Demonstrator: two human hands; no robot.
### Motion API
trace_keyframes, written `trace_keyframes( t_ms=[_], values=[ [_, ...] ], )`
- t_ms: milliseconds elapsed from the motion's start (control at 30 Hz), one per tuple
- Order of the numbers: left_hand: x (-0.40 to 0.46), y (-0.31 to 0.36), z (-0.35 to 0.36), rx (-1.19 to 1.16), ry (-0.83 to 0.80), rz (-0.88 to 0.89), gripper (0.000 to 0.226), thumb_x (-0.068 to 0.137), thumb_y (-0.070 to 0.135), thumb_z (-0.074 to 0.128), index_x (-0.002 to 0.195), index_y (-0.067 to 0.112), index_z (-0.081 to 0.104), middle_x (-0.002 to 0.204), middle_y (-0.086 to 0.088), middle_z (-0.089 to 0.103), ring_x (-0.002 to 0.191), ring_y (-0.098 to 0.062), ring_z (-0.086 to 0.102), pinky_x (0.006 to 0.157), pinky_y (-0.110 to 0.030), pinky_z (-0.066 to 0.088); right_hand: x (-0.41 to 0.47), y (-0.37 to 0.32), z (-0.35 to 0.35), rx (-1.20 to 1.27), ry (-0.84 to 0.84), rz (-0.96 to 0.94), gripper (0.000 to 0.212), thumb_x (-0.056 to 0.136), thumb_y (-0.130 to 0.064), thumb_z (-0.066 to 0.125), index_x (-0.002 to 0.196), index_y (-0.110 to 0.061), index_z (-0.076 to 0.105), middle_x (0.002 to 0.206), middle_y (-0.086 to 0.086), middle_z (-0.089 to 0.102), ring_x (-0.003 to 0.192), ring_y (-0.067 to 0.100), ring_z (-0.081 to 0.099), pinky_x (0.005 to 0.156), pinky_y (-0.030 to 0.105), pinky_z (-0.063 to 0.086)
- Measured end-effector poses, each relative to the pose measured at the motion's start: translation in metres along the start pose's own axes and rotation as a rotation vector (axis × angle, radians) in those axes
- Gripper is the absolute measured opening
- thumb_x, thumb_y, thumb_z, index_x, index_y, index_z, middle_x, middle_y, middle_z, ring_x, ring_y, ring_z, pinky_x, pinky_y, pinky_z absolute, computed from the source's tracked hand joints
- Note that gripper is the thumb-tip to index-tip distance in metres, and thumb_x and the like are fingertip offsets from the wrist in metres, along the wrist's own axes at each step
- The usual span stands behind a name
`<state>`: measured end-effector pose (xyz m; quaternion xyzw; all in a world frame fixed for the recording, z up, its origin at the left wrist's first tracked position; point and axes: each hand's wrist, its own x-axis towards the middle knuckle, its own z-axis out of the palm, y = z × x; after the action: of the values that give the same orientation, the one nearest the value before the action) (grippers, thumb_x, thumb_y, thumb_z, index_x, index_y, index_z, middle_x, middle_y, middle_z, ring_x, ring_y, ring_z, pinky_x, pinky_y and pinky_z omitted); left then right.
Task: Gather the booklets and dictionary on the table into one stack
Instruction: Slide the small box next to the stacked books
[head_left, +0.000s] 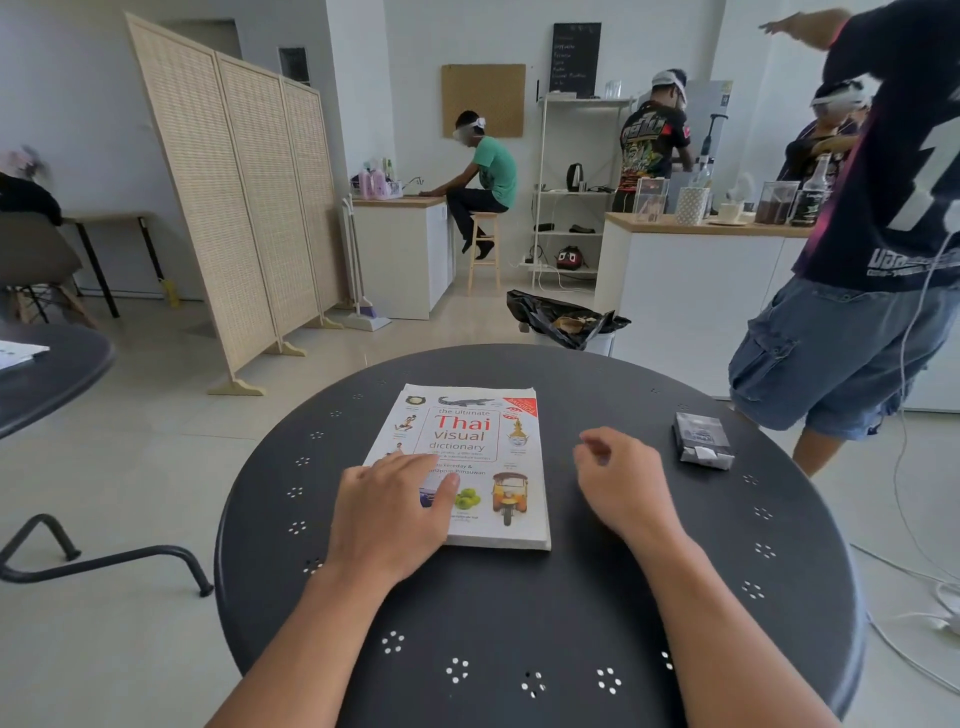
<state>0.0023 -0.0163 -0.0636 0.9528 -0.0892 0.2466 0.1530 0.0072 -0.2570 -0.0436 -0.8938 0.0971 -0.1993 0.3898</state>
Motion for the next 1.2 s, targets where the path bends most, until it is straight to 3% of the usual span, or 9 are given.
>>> trace_keyframes(
  t_ms=[133, 200, 267, 467, 733, 933, 1000, 1100, 1200],
  values=[
    [-0.004, 0.001, 0.000, 0.015, -0.009, 0.022, 0.051, 0.089, 0.055, 0.044, 0.119, 0.025, 0.073, 0.128, 0.013, 0.070, 0.124, -0.010, 0.061, 0.097, -0.037, 0.041, 0.024, 0.030, -0.027, -0.245, 0.265, 0.086, 0.039, 0.090, -0.022, 0.059, 0.126, -0.009, 0.066, 0.137, 0.016, 0.058, 0.136, 0.034, 0.040, 0.108, 0.041, 0.029],
    [-0.005, 0.000, 0.001, 0.015, -0.007, 0.024, 0.048, 0.089, 0.053, 0.046, 0.116, 0.025, 0.074, 0.125, 0.013, 0.071, 0.121, -0.010, 0.062, 0.096, -0.037, 0.042, 0.030, 0.045, -0.037, -0.376, 0.248, 0.219, 0.051, 0.091, -0.031, 0.057, 0.137, -0.010, 0.054, 0.153, 0.017, 0.039, 0.148, 0.034, 0.019, 0.114, 0.053, 0.017],
    [-0.004, -0.001, 0.001, 0.010, -0.008, 0.022, 0.046, 0.089, 0.053, 0.047, 0.114, 0.026, 0.074, 0.123, 0.014, 0.071, 0.119, -0.009, 0.063, 0.095, -0.036, 0.041, 0.029, 0.053, -0.039, -0.462, 0.130, 0.337, 0.059, 0.093, -0.042, 0.052, 0.143, -0.011, 0.044, 0.157, 0.016, 0.031, 0.147, 0.036, 0.016, 0.113, 0.057, 0.019],
    [-0.003, -0.005, 0.004, -0.018, -0.011, 0.004, 0.049, 0.090, 0.053, 0.039, 0.113, 0.028, 0.073, 0.121, 0.014, 0.072, 0.115, -0.008, 0.064, 0.093, -0.037, 0.043, 0.021, 0.039, -0.023, -0.574, 0.077, 0.199, 0.049, 0.093, -0.053, 0.051, 0.125, -0.016, 0.059, 0.137, 0.011, 0.043, 0.122, 0.036, 0.032, 0.098, 0.048, 0.031],
    [-0.003, -0.005, 0.005, -0.046, 0.029, -0.011, 0.032, 0.090, 0.041, 0.049, 0.099, 0.026, 0.076, 0.109, 0.013, 0.075, 0.105, -0.012, 0.069, 0.085, -0.037, 0.043, 0.009, 0.022, -0.007, -0.524, 0.062, 0.045, 0.029, 0.094, -0.029, 0.046, 0.116, -0.019, 0.062, 0.124, 0.007, 0.044, 0.110, 0.032, 0.036, 0.089, 0.042, 0.029],
    [-0.003, -0.004, 0.004, -0.037, 0.016, -0.006, 0.035, 0.092, 0.042, 0.046, 0.107, 0.027, 0.074, 0.117, 0.014, 0.073, 0.112, -0.010, 0.066, 0.090, -0.036, 0.041, 0.006, 0.021, -0.007, -0.541, 0.064, 0.014, 0.033, 0.095, -0.047, 0.053, 0.114, -0.022, 0.063, 0.123, 0.005, 0.046, 0.112, 0.031, 0.041, 0.092, 0.043, 0.033],
    [-0.003, -0.005, 0.005, -0.033, 0.005, -0.010, 0.033, 0.094, 0.042, 0.048, 0.111, 0.028, 0.073, 0.120, 0.014, 0.072, 0.114, -0.010, 0.064, 0.092, -0.037, 0.040, 0.007, 0.022, -0.007, -0.537, 0.044, -0.003, 0.026, 0.095, -0.031, 0.055, 0.118, -0.023, 0.063, 0.126, 0.004, 0.049, 0.112, 0.030, 0.040, 0.087, 0.040, 0.030],
    [-0.003, -0.005, 0.005, -0.034, 0.006, -0.017, 0.033, 0.095, 0.042, 0.048, 0.113, 0.028, 0.072, 0.123, 0.014, 0.071, 0.116, -0.010, 0.063, 0.094, -0.037, 0.040, 0.007, 0.026, -0.008, -0.463, 0.000, -0.025, 0.052, 0.079, 0.001, 0.050, 0.119, -0.026, 0.066, 0.133, -0.004, 0.053, 0.114, 0.027, 0.038, 0.083, 0.036, 0.025],
    [-0.003, -0.006, 0.006, -0.028, -0.001, -0.022, 0.036, 0.096, 0.044, 0.045, 0.116, 0.029, 0.071, 0.125, 0.015, 0.069, 0.118, -0.008, 0.062, 0.095, -0.036, 0.039, 0.009, 0.026, -0.007, -0.278, 0.084, 0.006, 0.047, 0.082, 0.001, 0.049, 0.120, -0.019, 0.066, 0.133, 0.003, 0.053, 0.113, 0.031, 0.044, 0.090, 0.037, 0.031]
  ],
)
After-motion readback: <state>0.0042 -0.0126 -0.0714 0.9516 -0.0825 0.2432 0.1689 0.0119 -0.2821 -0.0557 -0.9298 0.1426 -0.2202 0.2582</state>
